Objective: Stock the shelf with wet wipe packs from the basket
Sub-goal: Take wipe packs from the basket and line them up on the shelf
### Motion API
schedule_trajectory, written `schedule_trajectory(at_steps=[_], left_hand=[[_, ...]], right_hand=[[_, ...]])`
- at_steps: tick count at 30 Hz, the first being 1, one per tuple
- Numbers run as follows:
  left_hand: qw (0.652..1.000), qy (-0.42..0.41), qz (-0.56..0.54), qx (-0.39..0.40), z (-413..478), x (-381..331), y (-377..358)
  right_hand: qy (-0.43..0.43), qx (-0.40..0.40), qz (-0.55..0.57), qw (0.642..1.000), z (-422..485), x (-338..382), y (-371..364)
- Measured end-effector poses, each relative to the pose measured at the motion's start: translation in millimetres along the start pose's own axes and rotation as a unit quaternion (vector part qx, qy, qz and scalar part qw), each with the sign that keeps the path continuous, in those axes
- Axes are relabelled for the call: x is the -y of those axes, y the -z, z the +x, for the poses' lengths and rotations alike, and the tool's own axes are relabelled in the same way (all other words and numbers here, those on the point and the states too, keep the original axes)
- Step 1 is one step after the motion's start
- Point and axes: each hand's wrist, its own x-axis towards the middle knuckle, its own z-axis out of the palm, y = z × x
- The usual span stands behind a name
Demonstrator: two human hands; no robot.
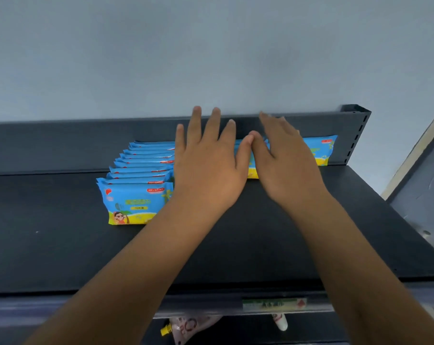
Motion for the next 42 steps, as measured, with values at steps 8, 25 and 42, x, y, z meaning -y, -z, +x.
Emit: schedule_trajectory(at_steps=[8,25,42], left_hand=[[0.991,0.079,0.106,-0.003,-51,86,51],[0.925,0.300,0.232,-0.020,-274,369,236],[0.740,0.624,0.247,0.052,-507,574,280]], right_hand=[[0.080,0.038,0.030,0.996,-27,77,-43],[0.291,0.180,0.175,0.923,-160,402,-225],[0.509,0.406,0.176,0.738,-312,613,-459]])
